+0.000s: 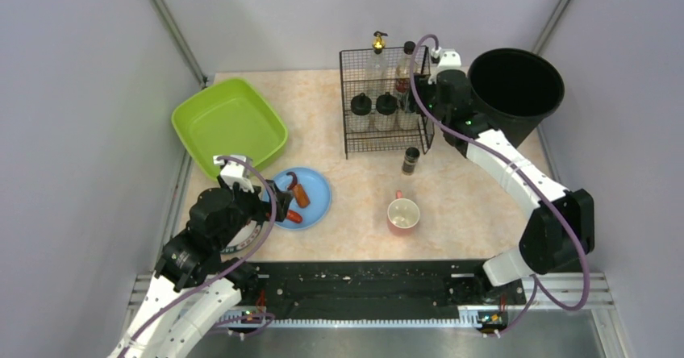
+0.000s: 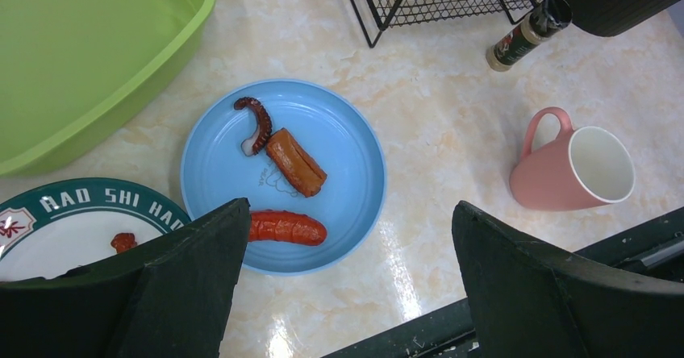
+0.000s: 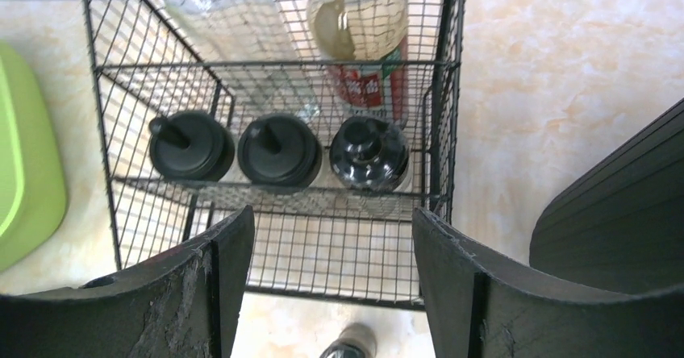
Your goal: Clear the kitchen counter
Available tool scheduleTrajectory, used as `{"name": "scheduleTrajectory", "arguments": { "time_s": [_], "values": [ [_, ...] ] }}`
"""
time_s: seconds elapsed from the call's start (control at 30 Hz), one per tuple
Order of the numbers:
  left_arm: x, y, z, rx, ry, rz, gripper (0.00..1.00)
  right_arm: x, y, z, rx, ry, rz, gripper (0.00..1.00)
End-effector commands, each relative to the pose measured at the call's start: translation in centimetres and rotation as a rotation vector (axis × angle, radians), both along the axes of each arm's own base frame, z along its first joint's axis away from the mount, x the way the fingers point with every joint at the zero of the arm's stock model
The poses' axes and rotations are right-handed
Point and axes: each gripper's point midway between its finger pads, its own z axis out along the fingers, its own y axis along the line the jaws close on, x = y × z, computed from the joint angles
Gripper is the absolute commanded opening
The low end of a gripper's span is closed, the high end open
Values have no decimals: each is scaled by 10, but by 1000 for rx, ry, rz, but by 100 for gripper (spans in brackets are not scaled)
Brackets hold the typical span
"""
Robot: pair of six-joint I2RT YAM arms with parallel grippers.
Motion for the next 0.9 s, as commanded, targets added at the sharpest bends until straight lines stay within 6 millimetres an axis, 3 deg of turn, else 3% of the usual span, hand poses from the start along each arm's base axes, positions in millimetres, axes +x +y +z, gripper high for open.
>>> {"name": "scheduleTrajectory", "arguments": {
  "time_s": [0.0, 0.2, 0.4, 0.67, 0.87],
  "values": [
    [2, -2, 10, -16, -40, -11, 99, -30, 17, 11, 13, -12, 115, 70],
    [1, -3, 11, -21, -47, -18, 99, -66, 24, -2, -25, 9, 161, 70],
    [0, -4, 12, -24, -50, -22, 99, -87, 20, -23, -56, 59, 156, 70],
    [0, -5, 12, -26, -52, -28, 99, -98, 14, -50, -39, 113, 130, 70],
    [-1, -4, 13, -28, -55, -29, 99, -96, 11, -81, -67, 181, 103, 71]
  ]
}}
